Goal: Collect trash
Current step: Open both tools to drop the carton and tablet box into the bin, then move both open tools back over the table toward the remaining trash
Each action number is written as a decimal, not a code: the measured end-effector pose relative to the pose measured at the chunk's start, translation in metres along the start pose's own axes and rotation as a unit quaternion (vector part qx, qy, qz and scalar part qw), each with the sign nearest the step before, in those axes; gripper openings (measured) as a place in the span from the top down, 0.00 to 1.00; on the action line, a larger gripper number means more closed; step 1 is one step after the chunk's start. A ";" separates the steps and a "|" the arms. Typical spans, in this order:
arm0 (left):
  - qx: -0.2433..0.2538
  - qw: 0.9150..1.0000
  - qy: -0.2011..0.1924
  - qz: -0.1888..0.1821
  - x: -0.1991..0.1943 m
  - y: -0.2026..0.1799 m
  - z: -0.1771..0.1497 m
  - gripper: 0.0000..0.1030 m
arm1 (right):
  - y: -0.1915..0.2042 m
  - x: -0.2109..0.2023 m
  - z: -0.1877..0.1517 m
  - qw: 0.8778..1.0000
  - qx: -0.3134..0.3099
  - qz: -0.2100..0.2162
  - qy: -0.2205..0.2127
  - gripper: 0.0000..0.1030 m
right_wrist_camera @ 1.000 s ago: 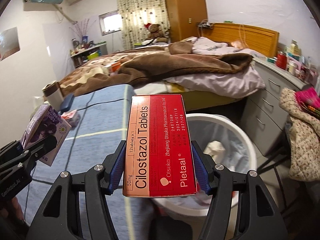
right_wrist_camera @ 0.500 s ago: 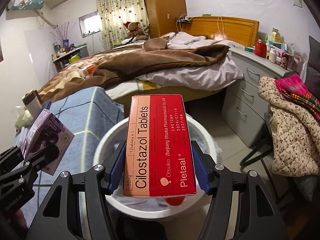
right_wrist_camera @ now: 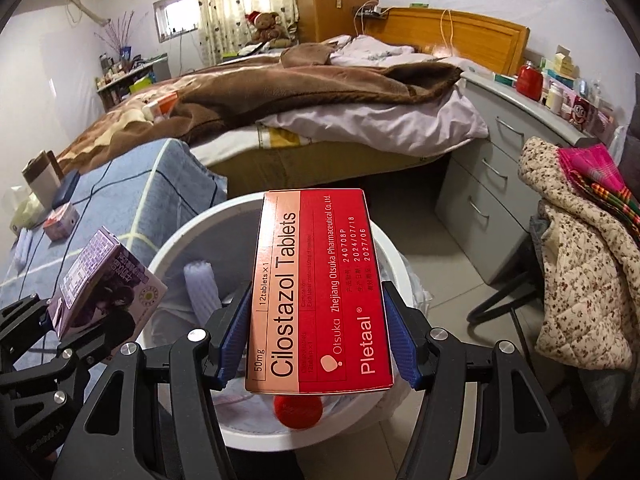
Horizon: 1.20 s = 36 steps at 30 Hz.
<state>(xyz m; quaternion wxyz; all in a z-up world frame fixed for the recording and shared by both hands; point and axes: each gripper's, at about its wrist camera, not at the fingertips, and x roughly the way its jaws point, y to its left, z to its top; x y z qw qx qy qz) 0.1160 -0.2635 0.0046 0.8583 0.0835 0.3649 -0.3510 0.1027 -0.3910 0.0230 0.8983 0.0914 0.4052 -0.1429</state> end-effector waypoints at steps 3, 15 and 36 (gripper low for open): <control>-0.001 1.000 0.005 -0.003 0.004 -0.002 0.000 0.57 | -0.001 0.002 -0.001 1.000 0.001 0.001 0.004 0.39; -0.010 1.000 -0.007 0.000 -0.005 0.004 0.002 0.42 | 0.002 -0.005 0.002 1.000 0.005 -0.003 -0.012 0.29; -0.036 0.997 -0.044 0.043 -0.051 0.045 -0.009 0.42 | 0.036 -0.019 0.002 0.998 0.001 0.028 -0.050 0.29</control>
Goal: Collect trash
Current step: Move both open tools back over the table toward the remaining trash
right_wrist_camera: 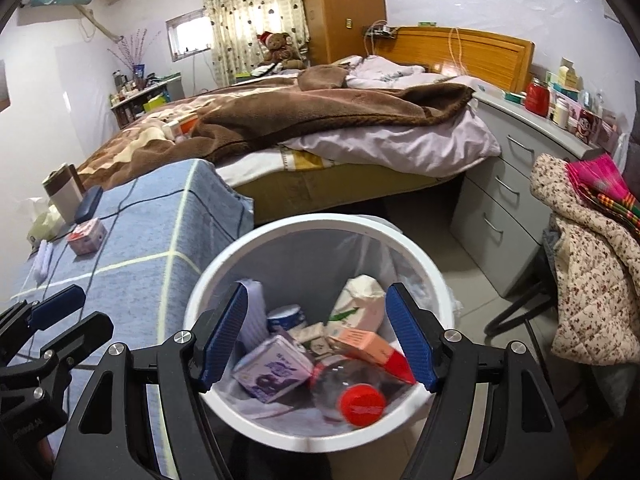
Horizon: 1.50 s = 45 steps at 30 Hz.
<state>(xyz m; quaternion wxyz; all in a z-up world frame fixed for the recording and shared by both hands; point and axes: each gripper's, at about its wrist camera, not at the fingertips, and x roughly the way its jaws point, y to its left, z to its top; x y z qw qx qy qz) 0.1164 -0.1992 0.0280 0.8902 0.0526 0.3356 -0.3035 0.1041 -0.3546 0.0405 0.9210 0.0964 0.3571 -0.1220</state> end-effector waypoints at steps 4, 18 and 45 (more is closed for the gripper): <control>-0.012 1.000 -0.007 0.018 -0.008 0.018 -0.001 0.42 | 0.013 0.003 0.002 1.000 -0.010 0.023 -0.008 0.29; -0.065 0.994 -0.019 0.091 -0.028 0.096 -0.008 0.41 | 0.077 0.024 0.011 0.994 -0.070 0.083 -0.020 0.29; -0.180 0.953 -0.013 0.243 -0.045 0.290 -0.027 0.39 | 0.216 0.098 0.037 0.963 -0.178 0.202 0.022 0.29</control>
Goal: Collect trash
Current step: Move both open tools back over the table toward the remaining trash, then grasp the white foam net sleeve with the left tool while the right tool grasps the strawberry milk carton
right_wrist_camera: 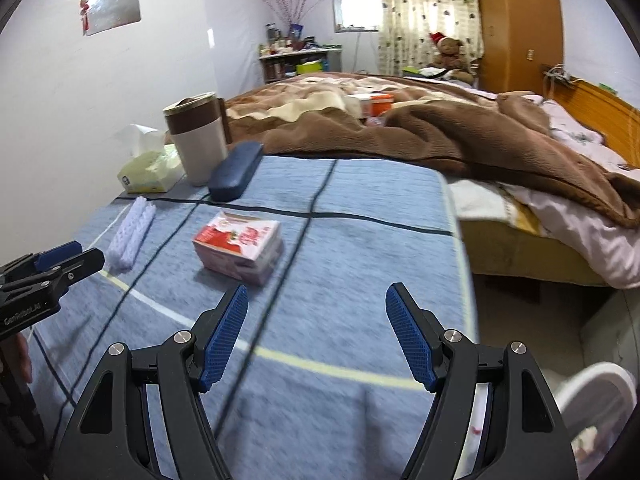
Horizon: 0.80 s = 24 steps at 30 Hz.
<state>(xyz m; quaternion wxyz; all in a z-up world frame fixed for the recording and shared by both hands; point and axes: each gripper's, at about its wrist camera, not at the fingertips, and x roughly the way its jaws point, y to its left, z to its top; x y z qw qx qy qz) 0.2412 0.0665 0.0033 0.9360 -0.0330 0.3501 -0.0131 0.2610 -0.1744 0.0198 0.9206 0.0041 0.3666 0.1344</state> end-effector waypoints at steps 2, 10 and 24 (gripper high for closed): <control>-0.011 1.000 0.002 0.010 0.006 0.011 0.003 0.39 | 0.009 0.008 0.005 1.000 -0.013 0.005 0.002 0.29; -0.031 0.999 0.027 0.027 0.034 0.040 0.010 0.37 | 0.031 0.031 0.024 0.997 -0.068 0.034 -0.006 0.29; -0.035 0.997 0.061 0.022 0.077 0.058 0.023 0.34 | 0.052 0.075 0.040 0.987 -0.132 0.089 0.026 0.26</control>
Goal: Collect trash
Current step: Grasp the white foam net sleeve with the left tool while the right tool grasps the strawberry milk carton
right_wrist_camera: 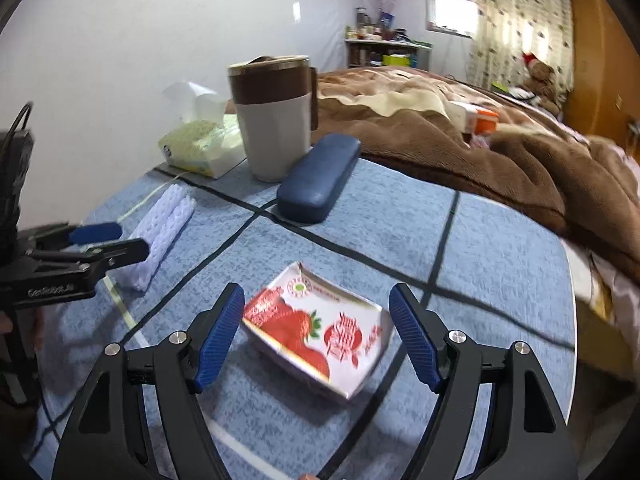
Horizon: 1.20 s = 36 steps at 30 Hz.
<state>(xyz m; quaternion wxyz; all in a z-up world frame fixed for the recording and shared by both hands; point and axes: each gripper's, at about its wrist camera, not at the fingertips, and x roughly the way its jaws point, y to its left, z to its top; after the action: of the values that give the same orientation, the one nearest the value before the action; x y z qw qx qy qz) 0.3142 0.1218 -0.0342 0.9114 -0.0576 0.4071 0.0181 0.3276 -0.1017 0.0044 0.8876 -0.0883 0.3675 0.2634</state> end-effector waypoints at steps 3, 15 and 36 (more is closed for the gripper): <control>0.004 1.000 0.010 0.004 0.010 -0.002 0.002 0.34 | 0.000 0.008 0.004 1.000 -0.021 0.012 0.016 0.26; 0.001 1.000 0.020 0.015 0.021 0.004 -0.005 0.34 | 0.010 -0.019 -0.012 0.995 -0.087 0.034 0.046 0.25; 0.015 1.000 0.023 0.004 0.014 0.000 -0.011 0.55 | -0.017 -0.050 -0.045 0.995 -0.033 0.075 0.060 0.25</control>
<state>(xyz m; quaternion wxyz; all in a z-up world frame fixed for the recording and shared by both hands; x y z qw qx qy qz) 0.3160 0.1204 -0.0520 0.9027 -0.0423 0.4280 0.0146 0.2797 -0.1521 0.0064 0.8385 -0.1054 0.4165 0.3353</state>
